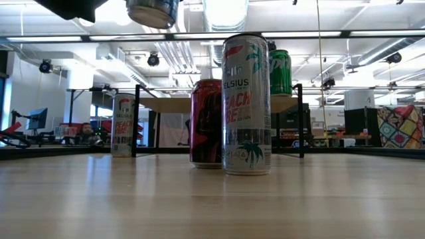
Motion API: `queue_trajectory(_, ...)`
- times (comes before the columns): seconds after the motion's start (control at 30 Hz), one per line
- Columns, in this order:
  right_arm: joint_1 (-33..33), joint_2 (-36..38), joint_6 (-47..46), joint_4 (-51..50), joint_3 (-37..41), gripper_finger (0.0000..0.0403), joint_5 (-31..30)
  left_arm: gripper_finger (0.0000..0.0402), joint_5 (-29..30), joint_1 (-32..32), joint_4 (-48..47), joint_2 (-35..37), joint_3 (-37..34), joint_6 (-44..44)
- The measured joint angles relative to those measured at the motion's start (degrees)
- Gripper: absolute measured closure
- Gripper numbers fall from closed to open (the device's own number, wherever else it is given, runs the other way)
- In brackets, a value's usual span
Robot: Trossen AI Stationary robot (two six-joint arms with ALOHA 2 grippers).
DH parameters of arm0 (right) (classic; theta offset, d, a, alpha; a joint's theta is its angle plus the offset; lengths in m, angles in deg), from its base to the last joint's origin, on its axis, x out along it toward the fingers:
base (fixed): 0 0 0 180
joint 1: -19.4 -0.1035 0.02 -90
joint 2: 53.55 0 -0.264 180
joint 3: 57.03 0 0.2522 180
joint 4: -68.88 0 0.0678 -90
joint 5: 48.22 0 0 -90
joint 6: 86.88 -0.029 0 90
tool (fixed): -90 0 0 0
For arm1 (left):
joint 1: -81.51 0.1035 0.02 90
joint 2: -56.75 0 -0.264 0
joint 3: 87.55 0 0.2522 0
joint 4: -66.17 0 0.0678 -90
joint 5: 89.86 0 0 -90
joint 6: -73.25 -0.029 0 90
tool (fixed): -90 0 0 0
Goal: Place canned beverage on shelf
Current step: Put the blue soda can on the shelf aligned with the other blue soda cans
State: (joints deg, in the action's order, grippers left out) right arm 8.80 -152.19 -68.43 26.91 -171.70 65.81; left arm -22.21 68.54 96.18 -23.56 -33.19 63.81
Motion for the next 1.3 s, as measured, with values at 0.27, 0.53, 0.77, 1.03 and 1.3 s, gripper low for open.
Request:
queue_trajectory(0.27, 0.1, -0.5, 4.6, -0.6, 0.2, 0.0092, 1.1, 0.016, 0.0, 0.0, 1.5, -0.6, -0.4, 0.5)
queue_trajectory(0.53, 0.1, -0.6, 10.0, -0.3, 0.4, 0.014, 0.0, 0.016, 0.1, 0.2, 2.7, -0.6, -0.7, 2.3)
queue_trajectory(0.77, 0.1, -0.2, 16.2, 0.3, 0.5, 0.0121, 0.0, 0.016, -0.6, 0.4, 2.8, -0.5, -0.7, 2.2)
queue_trajectory(1.03, 0.0, 0.0, 19.4, -0.5, 0.5, 0.0063, 0.3, 0.016, -0.1, 0.5, 1.6, -0.5, -0.7, 2.2)
queue_trajectory(1.3, -0.4, 1.0, 23.5, -4.6, 0.5, 0.0075, -6.0, 0.016, 0.1, 2.1, -2.7, -0.5, -0.9, 1.5)
